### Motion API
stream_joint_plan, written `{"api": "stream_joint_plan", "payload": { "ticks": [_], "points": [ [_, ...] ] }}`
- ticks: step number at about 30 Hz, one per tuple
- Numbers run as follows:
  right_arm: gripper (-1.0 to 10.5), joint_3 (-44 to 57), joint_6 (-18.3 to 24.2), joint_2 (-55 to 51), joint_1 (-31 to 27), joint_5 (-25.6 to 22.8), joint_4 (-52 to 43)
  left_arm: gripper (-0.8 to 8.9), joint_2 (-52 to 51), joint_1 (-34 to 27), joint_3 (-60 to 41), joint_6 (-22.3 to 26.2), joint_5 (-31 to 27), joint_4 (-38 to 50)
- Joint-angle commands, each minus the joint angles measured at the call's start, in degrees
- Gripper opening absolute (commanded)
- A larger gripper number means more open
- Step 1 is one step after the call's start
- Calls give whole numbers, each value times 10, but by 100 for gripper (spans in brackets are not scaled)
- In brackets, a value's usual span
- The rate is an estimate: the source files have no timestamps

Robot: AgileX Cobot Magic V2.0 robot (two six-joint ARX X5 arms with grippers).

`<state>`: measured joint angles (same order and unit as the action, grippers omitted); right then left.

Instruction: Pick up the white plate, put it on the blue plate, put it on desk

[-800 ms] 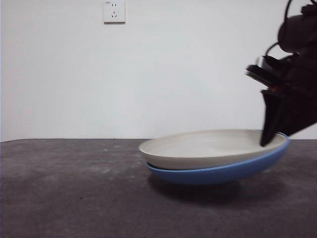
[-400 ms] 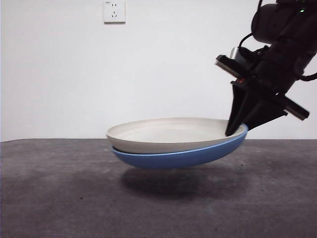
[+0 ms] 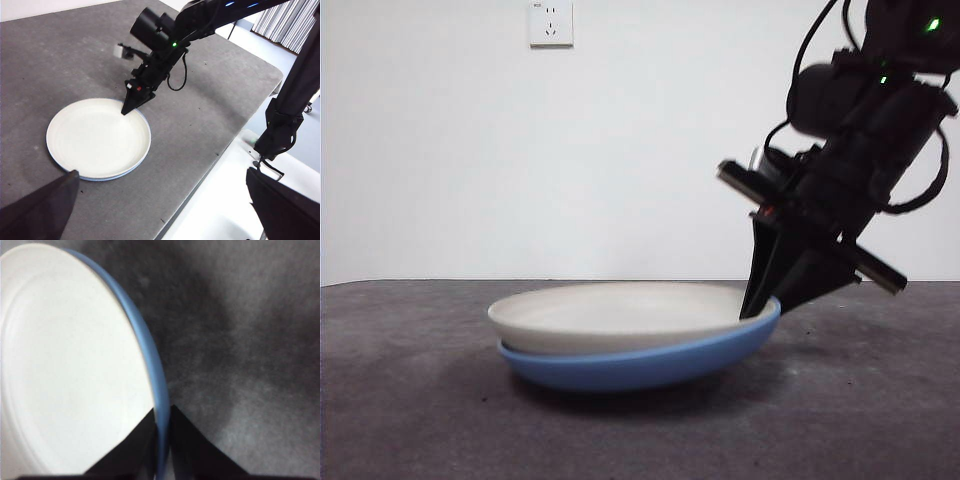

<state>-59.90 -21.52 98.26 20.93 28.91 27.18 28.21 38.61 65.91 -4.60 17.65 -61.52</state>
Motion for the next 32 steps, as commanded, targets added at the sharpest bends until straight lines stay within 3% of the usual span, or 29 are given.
{"api": "stream_joint_plan", "payload": {
  "ticks": [1,12,17,20,26,32],
  "points": [
    [11,-14,-9,23,3,10,-8,534,2,4,6,9,-3,5],
    [32,-14,12,43,3,15,-8,533,2,4,6,10,-3,5],
    [258,-14,31,36,2,10,0,534,2,4,6,10,-3,5],
    [320,-15,35,17,-2,6,10,533,2,4,6,10,-3,4],
    [512,-25,39,-59,-14,-47,72,533,2,4,6,17,-3,-1],
    [554,-28,54,-194,-15,-84,157,533,2,4,6,24,-3,-2]
  ]
}}
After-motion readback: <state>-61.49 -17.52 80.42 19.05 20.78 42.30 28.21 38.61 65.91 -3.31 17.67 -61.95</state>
